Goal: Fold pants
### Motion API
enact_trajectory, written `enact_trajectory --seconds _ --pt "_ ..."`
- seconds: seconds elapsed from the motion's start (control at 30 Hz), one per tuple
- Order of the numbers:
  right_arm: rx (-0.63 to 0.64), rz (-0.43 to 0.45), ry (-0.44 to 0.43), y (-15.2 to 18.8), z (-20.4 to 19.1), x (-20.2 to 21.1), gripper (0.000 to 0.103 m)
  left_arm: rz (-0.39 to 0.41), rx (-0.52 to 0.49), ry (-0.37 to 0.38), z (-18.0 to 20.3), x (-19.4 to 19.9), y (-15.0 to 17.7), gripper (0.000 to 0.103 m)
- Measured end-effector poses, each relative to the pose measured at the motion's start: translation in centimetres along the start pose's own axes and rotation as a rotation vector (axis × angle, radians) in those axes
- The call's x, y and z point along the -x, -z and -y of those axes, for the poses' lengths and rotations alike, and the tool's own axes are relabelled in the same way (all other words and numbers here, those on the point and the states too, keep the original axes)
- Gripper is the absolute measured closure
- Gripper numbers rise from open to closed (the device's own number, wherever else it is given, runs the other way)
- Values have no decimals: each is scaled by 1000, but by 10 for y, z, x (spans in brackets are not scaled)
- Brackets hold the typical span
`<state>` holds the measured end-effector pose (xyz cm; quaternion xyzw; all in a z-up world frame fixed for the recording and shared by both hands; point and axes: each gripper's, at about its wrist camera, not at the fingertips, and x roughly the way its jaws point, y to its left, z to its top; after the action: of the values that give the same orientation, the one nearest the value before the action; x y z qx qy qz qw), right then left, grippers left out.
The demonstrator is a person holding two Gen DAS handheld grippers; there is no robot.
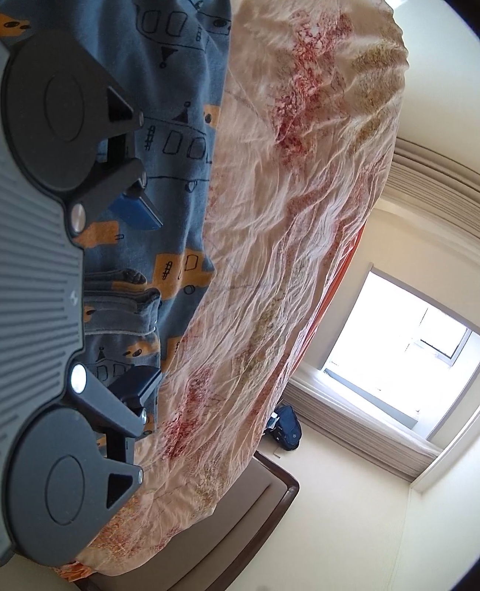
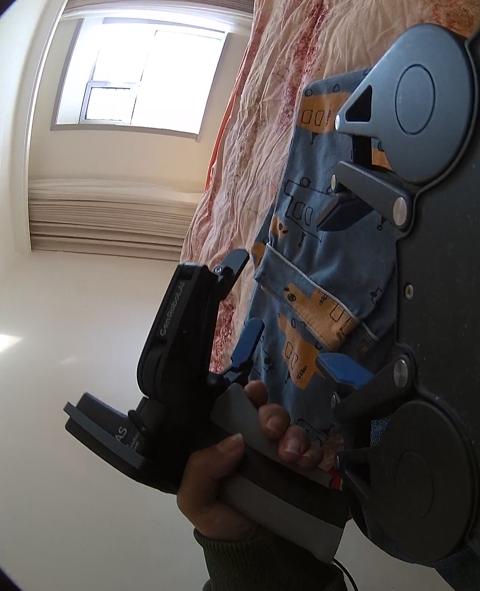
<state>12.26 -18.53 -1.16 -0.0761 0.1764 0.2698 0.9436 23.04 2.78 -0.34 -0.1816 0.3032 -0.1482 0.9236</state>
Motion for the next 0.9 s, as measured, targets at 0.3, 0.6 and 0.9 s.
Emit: enact_trajectory --seconds 0.3,0.6,0.9 --pt "13 -63 -101 -2 -15 -17 59 -49 -81 18 12 -17 -7 53" --pt "10 -84 -63 -2 -27 -27 87 -78 -102 -43 14 -21 -13 88" --pt "-23 -28 -74 -9 -28 -4 97 -56 -147 -48 30 -2 -14 95"
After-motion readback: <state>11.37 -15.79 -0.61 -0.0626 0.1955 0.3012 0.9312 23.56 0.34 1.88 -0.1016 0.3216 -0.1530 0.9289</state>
